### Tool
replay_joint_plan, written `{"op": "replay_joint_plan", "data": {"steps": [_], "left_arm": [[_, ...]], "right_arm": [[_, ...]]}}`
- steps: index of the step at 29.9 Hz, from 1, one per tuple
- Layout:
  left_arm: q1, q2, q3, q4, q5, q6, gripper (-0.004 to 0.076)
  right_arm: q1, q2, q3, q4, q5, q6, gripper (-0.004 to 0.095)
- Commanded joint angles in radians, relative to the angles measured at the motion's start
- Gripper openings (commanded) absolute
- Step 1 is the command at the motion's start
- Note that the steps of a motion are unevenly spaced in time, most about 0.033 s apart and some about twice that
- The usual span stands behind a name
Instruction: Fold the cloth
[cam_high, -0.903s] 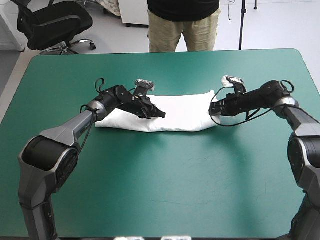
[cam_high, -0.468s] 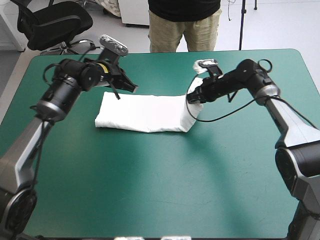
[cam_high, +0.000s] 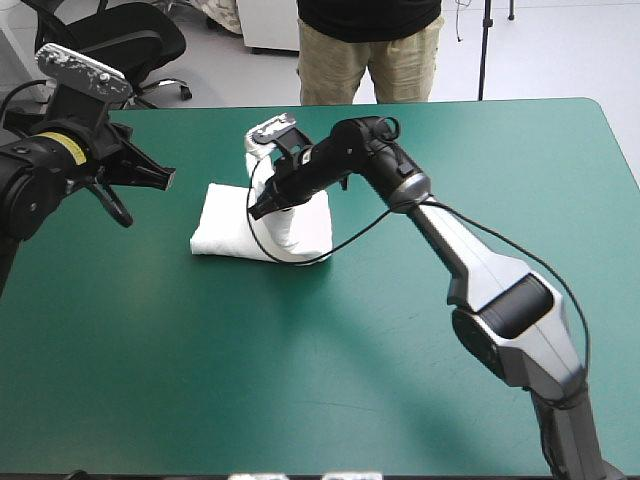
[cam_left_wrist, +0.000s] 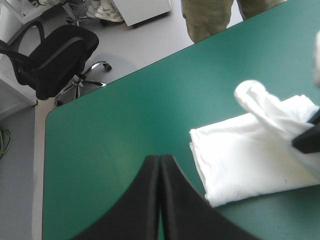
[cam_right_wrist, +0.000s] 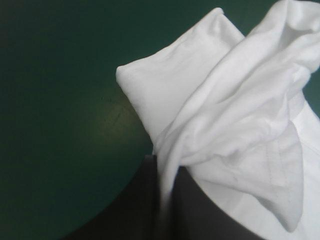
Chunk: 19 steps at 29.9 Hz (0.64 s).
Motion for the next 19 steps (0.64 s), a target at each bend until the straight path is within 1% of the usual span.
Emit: {"op": "replay_joint_plan", "data": {"steps": [1,5,8,10,12,15,19], "left_arm": [[-0.003,-0.049,-0.03,0.021,-0.024,-0.016,-0.0017],[-0.003,-0.054,-0.03,0.022,0.007,-0.016,-0.0017],[-0.003,-0.05,-0.027,0.022,0.015,-0.016,-0.0017],[-0.003,-0.043,-0.027,0.018,0.02,-0.021,-0.0017],[-0.003,-0.034,-0.027,0.014,0.028,-0.039,-0.0017],[-0.003,-0.02,-0.027,0.005,0.06,-0.043,-0.0017],[-0.003,0.008,-0.025,-0.001,0.099,-0.056,-0.0017]], "right_arm": [[0.025,0.053,-0.188,-0.008,-0.016,0.054,0.0002],[0.039,0.183,-0.39,0.008,0.022,0.089,0.0002],[0.048,0.239,-0.472,0.034,0.033,0.091,0.0002],[0.051,0.256,-0.485,0.038,0.013,0.093,0.0002],[0.051,0.262,-0.484,0.069,-0.016,0.093,0.0002],[0.051,0.263,-0.482,0.094,-0.04,0.084,0.0002],[0.051,0.263,-0.482,0.158,-0.055,0.031,0.0015]]}}
